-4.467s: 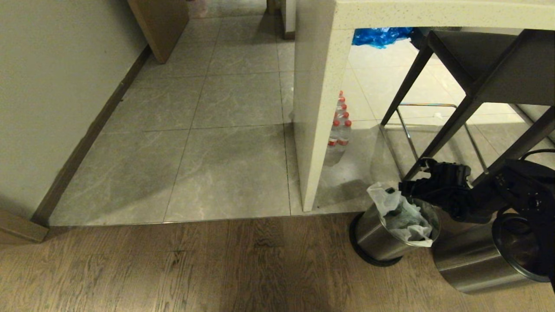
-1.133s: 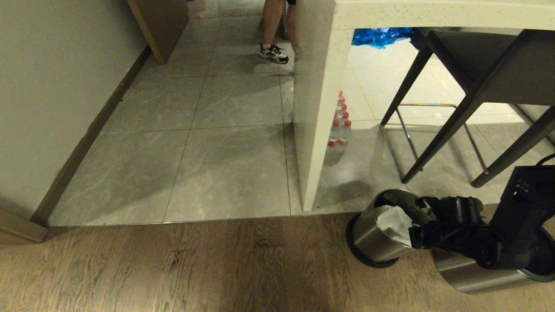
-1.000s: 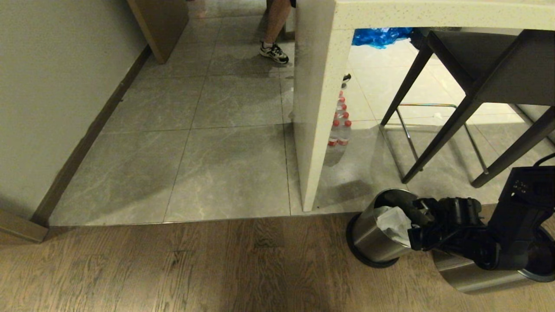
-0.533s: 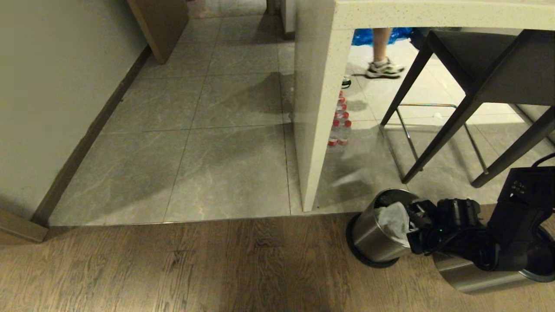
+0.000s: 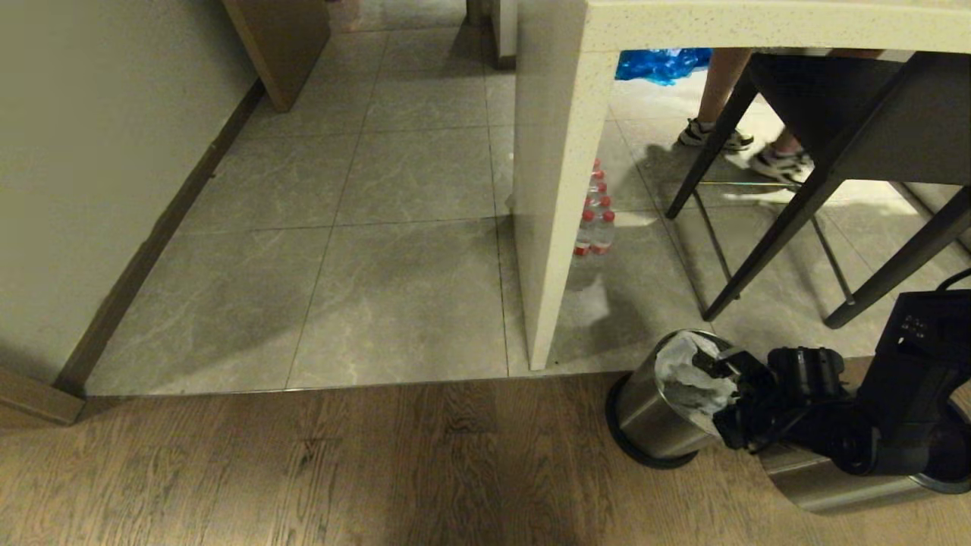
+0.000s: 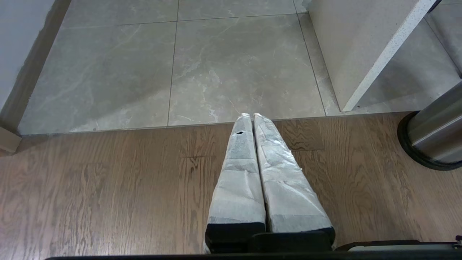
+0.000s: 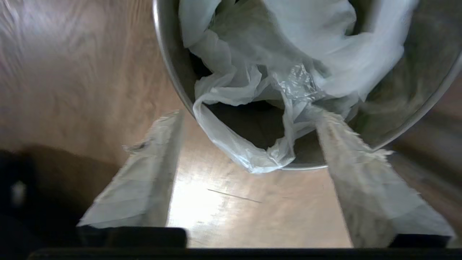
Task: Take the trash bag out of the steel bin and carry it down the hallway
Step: Pick up the trash bag
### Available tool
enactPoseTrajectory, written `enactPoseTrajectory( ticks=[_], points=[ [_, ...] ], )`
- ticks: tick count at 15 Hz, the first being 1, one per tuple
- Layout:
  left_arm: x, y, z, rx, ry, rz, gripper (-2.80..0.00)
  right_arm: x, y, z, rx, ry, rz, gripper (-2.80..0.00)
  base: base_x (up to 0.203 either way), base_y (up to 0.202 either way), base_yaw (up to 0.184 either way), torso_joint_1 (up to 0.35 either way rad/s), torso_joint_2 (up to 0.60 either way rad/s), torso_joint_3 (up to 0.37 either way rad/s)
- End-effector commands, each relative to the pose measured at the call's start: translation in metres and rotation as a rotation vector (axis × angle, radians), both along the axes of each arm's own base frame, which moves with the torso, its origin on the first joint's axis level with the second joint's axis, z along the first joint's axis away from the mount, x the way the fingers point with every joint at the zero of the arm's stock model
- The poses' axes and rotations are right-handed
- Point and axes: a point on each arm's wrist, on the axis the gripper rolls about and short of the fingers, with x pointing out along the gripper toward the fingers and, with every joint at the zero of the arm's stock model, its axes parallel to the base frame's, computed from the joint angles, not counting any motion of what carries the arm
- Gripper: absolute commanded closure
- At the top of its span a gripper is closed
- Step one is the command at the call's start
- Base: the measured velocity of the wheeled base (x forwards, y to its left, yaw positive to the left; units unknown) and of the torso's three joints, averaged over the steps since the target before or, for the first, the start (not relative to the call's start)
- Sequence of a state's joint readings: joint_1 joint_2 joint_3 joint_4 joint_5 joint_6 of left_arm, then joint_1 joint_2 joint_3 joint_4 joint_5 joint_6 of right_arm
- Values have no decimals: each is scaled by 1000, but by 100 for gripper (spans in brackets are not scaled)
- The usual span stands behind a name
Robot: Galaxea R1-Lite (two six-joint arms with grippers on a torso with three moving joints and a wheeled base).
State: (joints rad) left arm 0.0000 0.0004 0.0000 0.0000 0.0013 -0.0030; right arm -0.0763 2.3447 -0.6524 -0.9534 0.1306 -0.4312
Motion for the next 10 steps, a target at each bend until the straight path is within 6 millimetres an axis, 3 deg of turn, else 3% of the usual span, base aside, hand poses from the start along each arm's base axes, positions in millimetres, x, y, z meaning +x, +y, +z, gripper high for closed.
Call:
enactPoseTrajectory(
  ticks=[1, 7, 10],
  points=[
    [0, 0, 0, 0, 0, 0, 0, 0, -2, 2, -32, -11, 21, -280, 0, 0, 0, 0, 0, 0],
    [0, 0, 0, 0, 0, 0, 0, 1, -25, -2, -191, -13, 96, -280, 0, 0, 0, 0, 0, 0],
    [0, 0, 0, 0, 0, 0, 0, 0, -25, -11, -185, 11, 107, -280, 0, 0, 0, 0, 0, 0]
  ],
)
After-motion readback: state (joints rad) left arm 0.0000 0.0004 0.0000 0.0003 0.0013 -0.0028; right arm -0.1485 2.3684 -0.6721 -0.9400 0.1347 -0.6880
